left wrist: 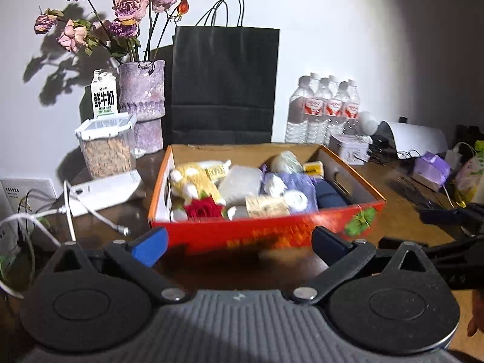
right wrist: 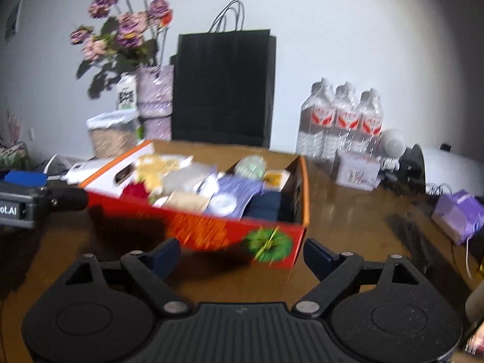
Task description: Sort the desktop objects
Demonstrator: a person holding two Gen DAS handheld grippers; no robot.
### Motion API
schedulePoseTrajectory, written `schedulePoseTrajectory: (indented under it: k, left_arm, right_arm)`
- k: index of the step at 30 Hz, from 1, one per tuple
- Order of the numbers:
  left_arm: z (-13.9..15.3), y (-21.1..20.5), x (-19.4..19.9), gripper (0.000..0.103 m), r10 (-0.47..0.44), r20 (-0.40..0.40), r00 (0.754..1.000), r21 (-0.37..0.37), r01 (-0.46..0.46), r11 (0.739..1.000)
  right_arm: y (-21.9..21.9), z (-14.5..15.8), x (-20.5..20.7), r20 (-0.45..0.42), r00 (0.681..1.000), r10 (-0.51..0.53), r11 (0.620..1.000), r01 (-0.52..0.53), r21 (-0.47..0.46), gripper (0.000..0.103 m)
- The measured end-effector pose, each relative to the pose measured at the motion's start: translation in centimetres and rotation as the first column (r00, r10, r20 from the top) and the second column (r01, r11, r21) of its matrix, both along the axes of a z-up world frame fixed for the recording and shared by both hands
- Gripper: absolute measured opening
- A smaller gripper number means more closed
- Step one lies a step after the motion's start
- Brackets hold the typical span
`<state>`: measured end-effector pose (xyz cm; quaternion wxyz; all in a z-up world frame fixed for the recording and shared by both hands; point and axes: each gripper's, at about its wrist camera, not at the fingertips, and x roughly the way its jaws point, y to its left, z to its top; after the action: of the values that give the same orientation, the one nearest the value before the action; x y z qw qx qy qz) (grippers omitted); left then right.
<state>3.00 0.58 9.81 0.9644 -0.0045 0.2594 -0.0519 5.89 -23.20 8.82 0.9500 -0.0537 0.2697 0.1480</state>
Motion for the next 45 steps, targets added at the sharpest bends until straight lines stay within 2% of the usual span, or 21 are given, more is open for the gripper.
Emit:
schedulePoseTrajectory:
  k: [4, 11, 15, 21, 27, 31, 36, 40, 45]
  left_arm:
    - [-1.8, -0.9, -3.0, 0.103, 0.023, 0.003, 1.0, 0.023, -0.023, 0.999]
    - [-4.6, -0.7, -8.4, 0.103, 0.059, -0.005, 0.998, -0.026, -0.06, 0.998]
    - [-5.7, -0.2, -10.2, 0.103, 0.071, -0.013, 0.997, -0.001, -0.071, 0.997]
    - [-6.7, 0.6, -9.1, 0.103, 0.108, -0.061, 0.992, -0.003, -0.109, 0.994]
    - [-7.7, 0.3, -7.6, 0.103, 0.096, -0.094, 0.991, 0.05, -0.092, 0.995]
    - [-8.1, 0.5, -6.2, 0.103, 0.098, -0.128, 0.987, 0.008, -0.097, 0.995]
    - [-8.5, 0.2, -5.4, 0.103, 0.112, -0.13, 0.985, 0.058, -0.105, 0.993]
    - [-8.7, 0.4, -4.8, 0.103, 0.124, -0.148, 0.981, 0.038, -0.119, 0.992]
    - [-9.0, 0.2, -4.1, 0.103, 0.122, -0.175, 0.977, 0.046, -0.116, 0.992]
  right_arm:
    - [0.4, -1.0, -3.2, -0.004, 1.0, 0.008, 1.0, -0.008, 0.008, 0.088]
    - [0.9, -3.1, -8.5, 0.011, 1.0, 0.029, 0.999, -0.029, 0.042, 0.089]
    - [1.1, -3.9, -10.7, 0.012, 0.999, 0.038, 0.997, -0.039, 0.067, 0.09]
    - [2.0, -4.9, -10.3, -0.019, 1.0, 0.014, 0.999, -0.013, 0.051, 0.092]
    - [2.4, -5.9, -8.8, -0.037, 0.999, -0.03, 0.999, 0.031, 0.026, 0.093]
    - [2.6, -6.2, -7.5, -0.072, 0.997, -0.027, 0.999, 0.029, 0.034, 0.093]
    - [3.1, -6.7, -6.3, -0.095, 0.995, -0.032, 0.999, 0.035, 0.022, 0.094]
    - [3.2, -7.3, -5.7, -0.114, 0.992, -0.051, 0.999, 0.052, 0.007, 0.1]
    - [3.1, -7.7, -5.2, -0.145, 0.989, -0.035, 0.999, 0.038, 0.012, 0.1]
